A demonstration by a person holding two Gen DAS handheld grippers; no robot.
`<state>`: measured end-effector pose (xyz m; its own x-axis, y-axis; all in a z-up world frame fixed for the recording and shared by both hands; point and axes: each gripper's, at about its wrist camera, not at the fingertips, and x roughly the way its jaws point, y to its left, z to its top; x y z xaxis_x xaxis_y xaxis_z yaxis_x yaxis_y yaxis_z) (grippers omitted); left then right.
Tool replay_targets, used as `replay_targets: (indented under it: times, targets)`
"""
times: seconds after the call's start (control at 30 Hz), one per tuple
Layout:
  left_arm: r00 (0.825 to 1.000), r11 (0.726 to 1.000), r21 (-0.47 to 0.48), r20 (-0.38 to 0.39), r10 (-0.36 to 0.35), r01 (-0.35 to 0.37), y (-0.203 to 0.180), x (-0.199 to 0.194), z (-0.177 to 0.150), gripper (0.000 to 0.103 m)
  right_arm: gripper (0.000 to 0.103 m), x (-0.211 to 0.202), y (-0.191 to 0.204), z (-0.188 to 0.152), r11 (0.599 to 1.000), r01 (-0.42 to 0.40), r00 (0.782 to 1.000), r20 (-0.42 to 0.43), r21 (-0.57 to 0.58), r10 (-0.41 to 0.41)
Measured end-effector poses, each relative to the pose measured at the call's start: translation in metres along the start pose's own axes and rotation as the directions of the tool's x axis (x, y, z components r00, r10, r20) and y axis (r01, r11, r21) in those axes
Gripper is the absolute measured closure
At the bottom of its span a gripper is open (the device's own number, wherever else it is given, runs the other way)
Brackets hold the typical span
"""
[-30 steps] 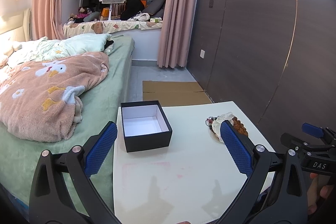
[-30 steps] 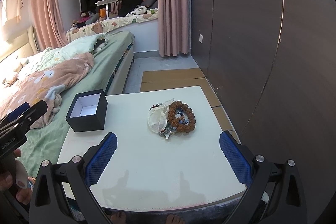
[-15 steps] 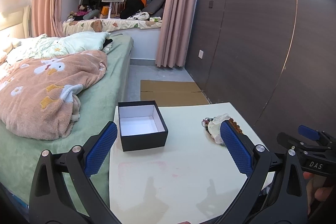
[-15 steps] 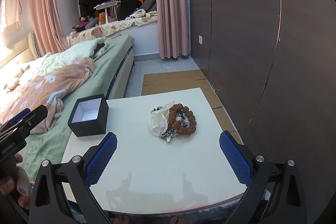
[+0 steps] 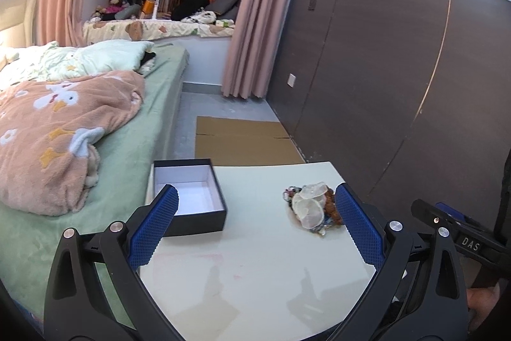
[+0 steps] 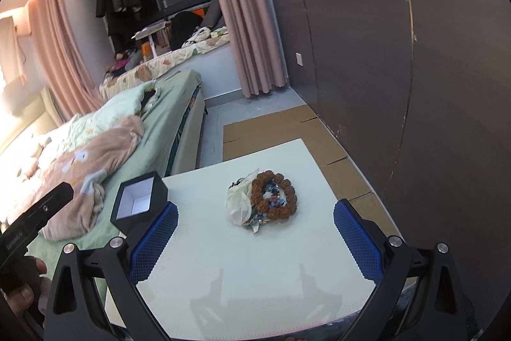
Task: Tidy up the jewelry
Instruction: 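Move both tools down toward the jewelry pile beside the black box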
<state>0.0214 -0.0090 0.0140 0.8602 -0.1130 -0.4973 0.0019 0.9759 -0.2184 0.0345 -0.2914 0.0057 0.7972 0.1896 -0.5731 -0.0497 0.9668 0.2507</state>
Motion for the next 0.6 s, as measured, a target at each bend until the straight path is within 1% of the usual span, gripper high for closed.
replay_targets:
  times: [0.17,0.23,0.27,0.33,0.4,0.5,0.6]
  targets:
    - [0.999,1.000,-0.001,-0.044,-0.023,0.023,-0.009,0.020,0.009,0.005,0.007,0.008,-0.026,0.010,0.995,-0.023,1.000,0.000,0.097,0.024]
    - [0.997,0.999,0.001,-0.062,-0.035,0.036,-0.014,0.030,0.013,0.011,0.014,0.014,-0.038,0.013,0.989,-0.027,1.000,-0.005,0.146,0.028]
    - [0.996,0.999,-0.002,-0.073,-0.041,0.041,-0.016,0.035,0.015,0.015,0.015,0.017,-0.042,0.014,0.986,-0.030,0.999,-0.009,0.166,0.032]
    - [0.992,0.997,-0.022,-0.105,-0.069,0.067,-0.018,0.047,0.019,0.020,0.020,0.026,-0.055,0.016,0.973,-0.048,0.998,-0.020,0.224,0.054]
    - [0.986,0.996,-0.037,-0.139,-0.088,0.084,-0.022,0.061,0.021,0.029,0.025,0.033,-0.064,0.016,0.960,-0.062,0.997,-0.031,0.274,0.074]
    - [0.973,0.991,-0.056,-0.194,-0.127,0.119,-0.031,0.083,0.021,0.037,0.031,0.048,-0.076,0.016,0.944,-0.043,0.996,-0.054,0.328,0.064]
    - [0.959,0.989,-0.064,-0.243,-0.146,0.134,-0.040,0.104,0.021,0.041,0.034,0.060,-0.084,0.016,0.923,-0.061,0.994,-0.064,0.379,0.092]
